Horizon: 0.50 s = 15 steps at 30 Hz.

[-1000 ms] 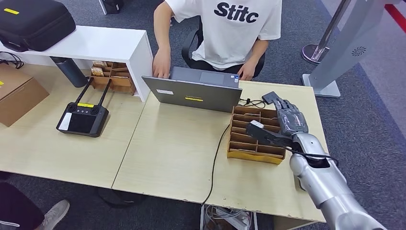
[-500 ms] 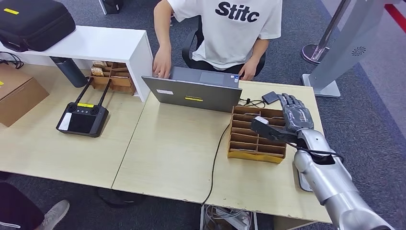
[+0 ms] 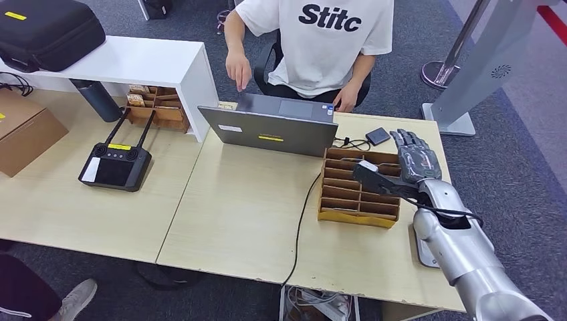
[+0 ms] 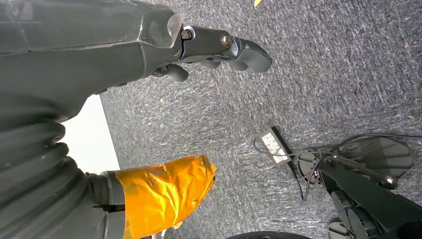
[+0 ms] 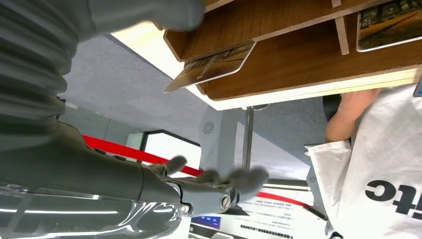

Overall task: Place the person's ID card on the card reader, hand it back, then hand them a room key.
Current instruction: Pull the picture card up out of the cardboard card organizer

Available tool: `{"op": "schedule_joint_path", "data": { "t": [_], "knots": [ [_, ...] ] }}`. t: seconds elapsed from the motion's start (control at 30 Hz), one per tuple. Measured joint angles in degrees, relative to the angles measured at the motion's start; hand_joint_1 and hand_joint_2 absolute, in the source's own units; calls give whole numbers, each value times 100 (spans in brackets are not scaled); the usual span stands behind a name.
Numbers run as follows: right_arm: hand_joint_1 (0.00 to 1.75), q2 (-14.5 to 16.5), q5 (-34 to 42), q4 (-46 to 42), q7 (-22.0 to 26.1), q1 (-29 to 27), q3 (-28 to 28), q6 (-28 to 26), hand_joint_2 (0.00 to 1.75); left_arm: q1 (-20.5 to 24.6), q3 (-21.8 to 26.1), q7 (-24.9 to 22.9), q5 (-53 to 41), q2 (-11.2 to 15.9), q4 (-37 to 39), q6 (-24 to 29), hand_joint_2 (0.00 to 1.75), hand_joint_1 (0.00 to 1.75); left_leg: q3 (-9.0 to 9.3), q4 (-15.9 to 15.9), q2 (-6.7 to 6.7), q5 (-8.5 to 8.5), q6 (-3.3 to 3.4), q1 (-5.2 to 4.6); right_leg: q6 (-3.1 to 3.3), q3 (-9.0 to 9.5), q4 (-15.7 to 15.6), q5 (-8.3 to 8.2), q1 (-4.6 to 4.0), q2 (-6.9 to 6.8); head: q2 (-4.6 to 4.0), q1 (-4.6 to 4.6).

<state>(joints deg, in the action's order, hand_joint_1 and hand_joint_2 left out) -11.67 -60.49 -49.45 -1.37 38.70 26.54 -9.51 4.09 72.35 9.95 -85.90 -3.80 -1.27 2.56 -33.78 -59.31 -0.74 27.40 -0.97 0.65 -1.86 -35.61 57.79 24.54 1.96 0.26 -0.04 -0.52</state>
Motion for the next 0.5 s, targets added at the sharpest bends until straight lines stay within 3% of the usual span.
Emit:
{"op": "schedule_joint_path", "data": {
  "t": [0.5],
  "knots": [
    [175, 0, 8, 18, 34, 1, -7, -14, 175, 0, 0, 0, 0, 0, 0, 0, 175, 0, 0, 0, 0, 0, 0, 0, 0, 0, 0, 0, 0, 0, 0, 0]
  ]
}}
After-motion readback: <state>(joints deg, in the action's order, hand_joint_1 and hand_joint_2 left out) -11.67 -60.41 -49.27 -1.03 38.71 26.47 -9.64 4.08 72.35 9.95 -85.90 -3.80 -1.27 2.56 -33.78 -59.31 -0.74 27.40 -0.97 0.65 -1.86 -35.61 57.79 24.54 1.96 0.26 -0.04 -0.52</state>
